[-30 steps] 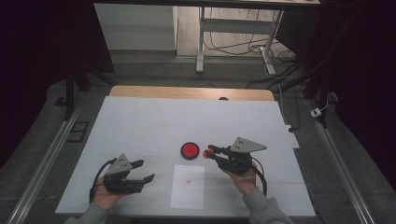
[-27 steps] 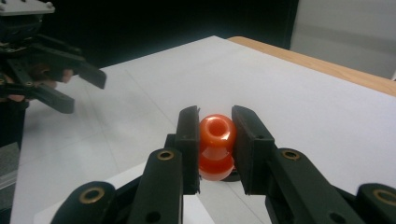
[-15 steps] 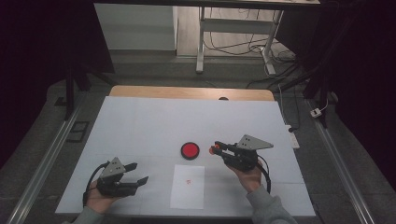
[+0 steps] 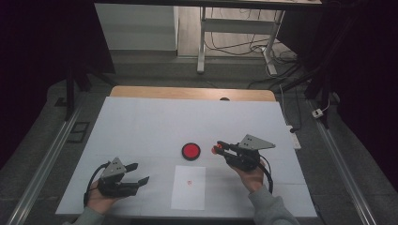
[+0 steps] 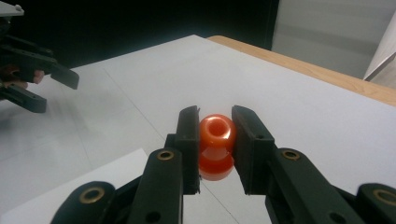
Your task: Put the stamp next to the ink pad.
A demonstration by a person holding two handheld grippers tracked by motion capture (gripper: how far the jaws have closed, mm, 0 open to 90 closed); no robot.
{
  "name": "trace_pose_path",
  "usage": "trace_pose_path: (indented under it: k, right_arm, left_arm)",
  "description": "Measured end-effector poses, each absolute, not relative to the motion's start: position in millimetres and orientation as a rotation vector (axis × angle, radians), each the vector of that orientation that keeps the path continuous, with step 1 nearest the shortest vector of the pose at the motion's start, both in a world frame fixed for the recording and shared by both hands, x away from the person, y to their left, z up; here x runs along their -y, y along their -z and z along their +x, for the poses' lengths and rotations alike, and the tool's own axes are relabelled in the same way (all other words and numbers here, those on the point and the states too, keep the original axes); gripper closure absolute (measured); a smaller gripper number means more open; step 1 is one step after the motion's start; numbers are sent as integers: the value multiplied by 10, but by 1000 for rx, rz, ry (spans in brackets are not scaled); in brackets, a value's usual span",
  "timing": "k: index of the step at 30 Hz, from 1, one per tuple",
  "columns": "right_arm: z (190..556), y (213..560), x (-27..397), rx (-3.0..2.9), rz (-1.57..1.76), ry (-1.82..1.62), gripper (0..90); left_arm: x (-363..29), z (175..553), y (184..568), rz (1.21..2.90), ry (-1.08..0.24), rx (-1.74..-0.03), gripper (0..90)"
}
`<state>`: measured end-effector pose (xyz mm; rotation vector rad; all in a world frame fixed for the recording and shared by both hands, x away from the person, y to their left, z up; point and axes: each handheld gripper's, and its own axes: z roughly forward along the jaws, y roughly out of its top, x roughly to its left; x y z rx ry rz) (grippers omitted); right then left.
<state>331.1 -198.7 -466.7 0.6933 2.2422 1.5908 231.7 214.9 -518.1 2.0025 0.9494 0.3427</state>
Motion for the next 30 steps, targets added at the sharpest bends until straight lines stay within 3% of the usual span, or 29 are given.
trace_pose_path:
  k: [30]
  right_arm:
    - [3656, 5143, 1696, -2390, 786, -1341, 720]
  left_arm:
    - [-2145, 2326, 5206, 2017, -339, -958, 304]
